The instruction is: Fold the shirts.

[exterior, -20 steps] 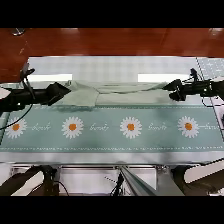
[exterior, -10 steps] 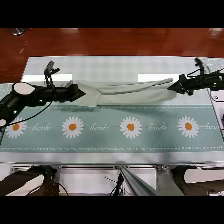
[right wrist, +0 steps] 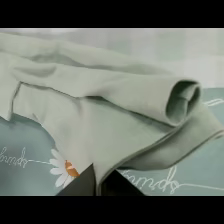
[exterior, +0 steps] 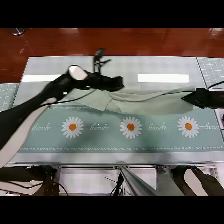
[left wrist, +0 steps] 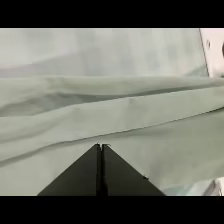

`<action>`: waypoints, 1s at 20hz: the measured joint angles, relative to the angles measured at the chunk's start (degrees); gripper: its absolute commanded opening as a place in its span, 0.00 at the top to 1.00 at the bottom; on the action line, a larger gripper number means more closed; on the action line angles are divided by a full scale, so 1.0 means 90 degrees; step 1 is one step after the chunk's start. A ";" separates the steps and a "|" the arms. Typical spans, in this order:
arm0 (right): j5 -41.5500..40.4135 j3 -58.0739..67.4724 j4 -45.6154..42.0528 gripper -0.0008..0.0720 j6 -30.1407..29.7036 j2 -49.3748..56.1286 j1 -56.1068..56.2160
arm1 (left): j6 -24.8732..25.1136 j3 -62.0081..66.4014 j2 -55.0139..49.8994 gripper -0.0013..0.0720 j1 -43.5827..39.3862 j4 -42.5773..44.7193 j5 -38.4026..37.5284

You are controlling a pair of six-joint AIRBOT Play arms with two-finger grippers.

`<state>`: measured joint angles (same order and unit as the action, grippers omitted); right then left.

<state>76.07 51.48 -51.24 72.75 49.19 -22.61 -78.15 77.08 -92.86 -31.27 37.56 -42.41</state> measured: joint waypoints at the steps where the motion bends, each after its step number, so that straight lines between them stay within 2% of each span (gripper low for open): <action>1: 0.0051 -0.0097 0.0000 0.97 0.0066 -0.0330 -0.0002 | -0.0340 0.0418 -0.0384 0.95 -0.0289 0.0316 -0.0165; 5: 0.0272 -0.0284 0.0015 0.97 0.0333 -0.1260 -0.0005 | -0.1355 0.1688 -0.1528 0.95 -0.1292 0.0981 -0.0772; 7: 0.0340 -0.0318 0.0087 0.97 0.0396 -0.1464 0.0000 | -0.1559 0.2023 -0.1916 0.94 -0.1698 0.0942 -0.0838; 11: 0.0418 -0.0340 0.0192 0.97 0.0529 -0.1625 0.0007 | -0.1588 0.2293 -0.2273 0.94 -0.2067 0.0529 -0.1015; 13: 0.0420 -0.0347 0.0245 0.97 0.0595 -0.1654 0.0007 | -0.1649 0.2348 -0.2242 0.94 -0.1875 0.0253 -0.1200; 16: 0.0413 -0.0347 0.0279 0.97 0.0716 -0.1673 0.0068 | -0.1418 0.2370 -0.1846 0.94 -0.1115 0.0172 -0.1778; 20: -0.0061 -0.0335 0.0323 0.97 0.1027 -0.1591 0.0784 | -0.1151 0.1982 -0.0617 0.94 0.0355 0.0726 -0.2647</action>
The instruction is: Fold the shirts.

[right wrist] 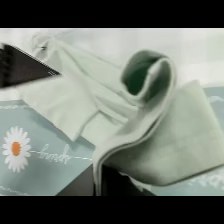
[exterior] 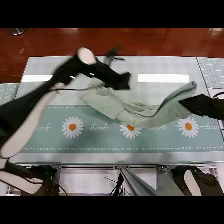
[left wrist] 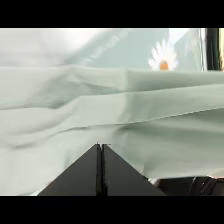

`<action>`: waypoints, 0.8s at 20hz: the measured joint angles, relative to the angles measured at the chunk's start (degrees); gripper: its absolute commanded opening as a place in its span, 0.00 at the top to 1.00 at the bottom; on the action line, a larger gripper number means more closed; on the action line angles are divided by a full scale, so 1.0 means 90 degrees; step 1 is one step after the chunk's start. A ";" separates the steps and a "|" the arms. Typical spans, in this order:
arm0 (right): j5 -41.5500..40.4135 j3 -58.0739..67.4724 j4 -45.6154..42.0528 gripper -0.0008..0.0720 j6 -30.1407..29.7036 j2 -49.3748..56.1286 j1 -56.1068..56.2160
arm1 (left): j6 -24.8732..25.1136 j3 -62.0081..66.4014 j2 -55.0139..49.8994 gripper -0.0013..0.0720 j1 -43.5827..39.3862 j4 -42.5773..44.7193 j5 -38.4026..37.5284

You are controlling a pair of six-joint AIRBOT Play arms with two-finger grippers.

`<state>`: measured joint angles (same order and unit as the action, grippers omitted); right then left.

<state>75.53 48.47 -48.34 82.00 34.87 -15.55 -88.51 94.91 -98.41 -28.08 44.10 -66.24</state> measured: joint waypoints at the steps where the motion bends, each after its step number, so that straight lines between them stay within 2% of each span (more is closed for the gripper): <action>1: -0.0238 0.0029 0.0015 0.97 0.0073 0.0117 0.0338 | 0.0107 -0.0287 0.0500 0.94 0.0505 0.0109 -0.0221; 5: -0.1280 0.0520 0.0143 0.97 0.0270 0.1209 0.1999 | 0.0600 -0.1802 0.2620 0.94 0.2375 0.0308 -0.0544; 9: -0.2246 0.1819 0.0187 0.97 0.0250 0.3230 0.3575 | 0.0967 -0.3764 0.5003 0.94 0.3908 0.0364 -0.0566; 13: -0.2875 0.3444 0.0202 0.97 0.0236 0.5503 0.4471 | 0.1044 -0.5459 0.6968 0.94 0.4585 0.0379 -0.0568; 16: -0.2997 0.4473 0.0355 0.96 0.0352 0.6861 0.4748 | 0.0969 -0.6283 0.7822 0.94 0.4745 0.0381 -0.0561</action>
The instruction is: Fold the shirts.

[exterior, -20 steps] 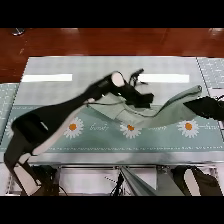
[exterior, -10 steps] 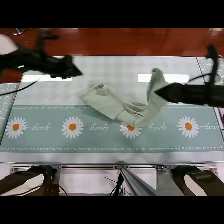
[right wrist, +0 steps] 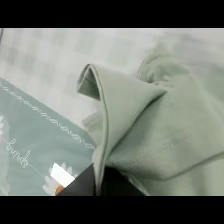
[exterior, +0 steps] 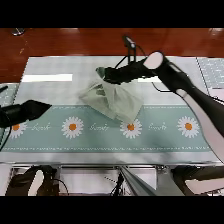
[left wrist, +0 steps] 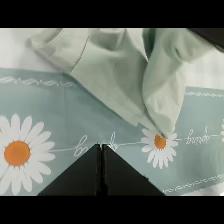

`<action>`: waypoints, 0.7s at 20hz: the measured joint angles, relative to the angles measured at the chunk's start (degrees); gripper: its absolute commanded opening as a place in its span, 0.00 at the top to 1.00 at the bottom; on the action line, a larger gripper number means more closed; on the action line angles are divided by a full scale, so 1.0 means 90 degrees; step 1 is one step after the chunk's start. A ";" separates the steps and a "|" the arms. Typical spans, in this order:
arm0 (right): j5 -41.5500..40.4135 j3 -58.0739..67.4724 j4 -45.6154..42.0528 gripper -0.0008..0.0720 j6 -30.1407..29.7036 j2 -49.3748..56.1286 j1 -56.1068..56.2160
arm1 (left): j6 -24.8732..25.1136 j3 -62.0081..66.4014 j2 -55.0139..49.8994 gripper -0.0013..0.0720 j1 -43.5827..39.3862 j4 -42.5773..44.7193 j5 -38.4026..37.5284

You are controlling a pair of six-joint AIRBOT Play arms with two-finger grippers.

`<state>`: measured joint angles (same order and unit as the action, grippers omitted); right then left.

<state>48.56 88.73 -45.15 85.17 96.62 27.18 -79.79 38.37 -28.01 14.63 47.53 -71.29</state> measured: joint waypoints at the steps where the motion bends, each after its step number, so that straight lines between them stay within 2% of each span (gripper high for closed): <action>1: 0.0007 0.0253 0.0119 0.97 0.0034 0.0333 0.0049 | -0.0019 -0.0194 0.0158 0.94 0.0029 0.0005 0.0005; 3: 0.0056 0.0668 0.0393 0.96 0.0068 0.0862 0.0112 | -0.0044 -0.0469 0.0321 0.94 0.0066 0.0005 0.0070; 4: 0.0107 0.0818 0.0537 0.93 0.0078 0.1042 0.0148 | -0.0046 -0.0563 0.0352 0.94 0.0075 0.0007 0.0126; 5: 0.0114 0.0945 0.0697 0.65 0.0092 0.1185 0.0197 | -0.0061 -0.0646 0.0367 0.94 0.0080 0.0005 0.0211; 6: 0.0143 0.1032 0.0789 0.19 0.0095 0.1294 0.0248 | -0.0066 -0.0704 0.0364 0.94 0.0087 0.0007 0.0267; 7: 0.0202 0.1093 0.0860 0.13 0.0097 0.1370 0.0294 | -0.0066 -0.0748 0.0352 0.94 0.0092 0.0005 0.0316; 11: 0.0913 0.1209 0.1139 0.13 -0.0121 0.1406 0.0265 | -0.0066 -0.0828 0.0243 0.94 0.0097 0.0005 0.0505; 14: 0.1865 0.1236 0.0850 0.13 -0.0272 0.0991 -0.0187 | -0.0066 -0.0848 0.0168 0.94 0.0097 0.0007 0.0573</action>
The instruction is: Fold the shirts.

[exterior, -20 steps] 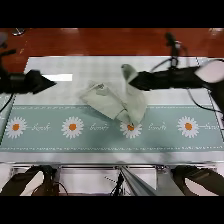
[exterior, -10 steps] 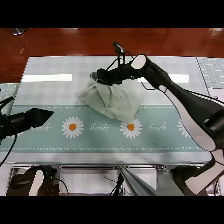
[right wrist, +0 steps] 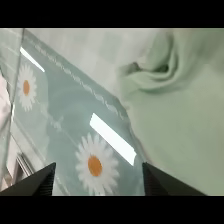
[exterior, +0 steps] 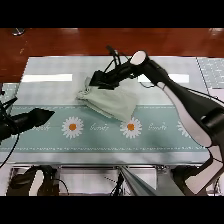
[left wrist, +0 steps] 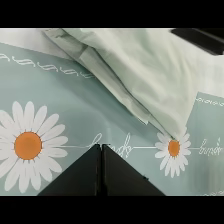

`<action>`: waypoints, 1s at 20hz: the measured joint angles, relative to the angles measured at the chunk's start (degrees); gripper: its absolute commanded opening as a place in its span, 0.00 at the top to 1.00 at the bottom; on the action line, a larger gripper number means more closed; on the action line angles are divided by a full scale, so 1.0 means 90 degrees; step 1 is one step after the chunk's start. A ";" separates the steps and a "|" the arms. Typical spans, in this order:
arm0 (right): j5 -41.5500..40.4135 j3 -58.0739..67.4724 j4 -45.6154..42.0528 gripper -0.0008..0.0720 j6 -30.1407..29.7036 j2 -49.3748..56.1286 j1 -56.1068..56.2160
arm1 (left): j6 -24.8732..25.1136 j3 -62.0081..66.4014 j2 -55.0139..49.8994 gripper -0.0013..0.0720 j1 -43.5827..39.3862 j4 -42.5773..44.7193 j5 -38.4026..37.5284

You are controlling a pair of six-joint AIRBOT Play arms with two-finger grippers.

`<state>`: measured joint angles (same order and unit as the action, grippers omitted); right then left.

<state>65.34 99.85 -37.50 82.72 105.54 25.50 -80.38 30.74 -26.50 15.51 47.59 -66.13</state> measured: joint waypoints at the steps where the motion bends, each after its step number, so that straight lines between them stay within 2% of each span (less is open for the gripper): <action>1: 0.0308 0.0002 -0.0231 0.13 -0.0010 -0.0279 -0.0231 | 0.0000 -0.0005 -0.0010 0.94 0.0000 0.0000 0.0024; 4: 0.0962 -0.0364 -0.1477 0.13 0.0102 -0.1462 -0.0899 | -0.0002 -0.0007 -0.0036 0.94 0.0000 0.0002 0.0056; 6: 0.0828 -0.1338 -0.2555 0.13 0.0427 -0.2642 -0.1294 | 0.0000 -0.0007 -0.0041 0.94 0.0000 0.0000 0.0070; 9: -0.0418 -0.3711 -0.3893 0.13 0.1603 -0.4522 -0.1736 | 0.0002 -0.0017 -0.0041 0.94 -0.0005 0.0002 0.0073; 11: -0.1450 -0.5379 -0.4136 0.13 0.2499 -0.5491 -0.1892 | 0.0010 -0.0046 -0.0046 0.94 -0.0012 0.0000 0.0080; 13: -0.2244 -0.6620 -0.3718 0.13 0.2871 -0.5914 -0.1974 | 0.0022 -0.0109 -0.0049 0.94 -0.0017 0.0000 0.0090; 14: -0.2523 -0.7006 -0.3322 0.13 0.2803 -0.5928 -0.1999 | 0.0022 -0.0148 -0.0049 0.94 -0.0017 0.0000 0.0095; 17: -0.2970 -0.7575 -0.1734 0.13 0.1817 -0.5408 -0.2042 | 0.0022 -0.0282 -0.0063 0.94 -0.0017 0.0002 0.0117; 20: -0.2800 -0.7444 -0.0279 0.13 0.0624 -0.4456 -0.2057 | 0.0022 -0.0406 -0.0073 0.94 -0.0017 -0.0002 0.0124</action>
<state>40.14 32.86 -40.01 88.33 65.43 6.98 -80.18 27.09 -27.16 15.35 47.57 -65.01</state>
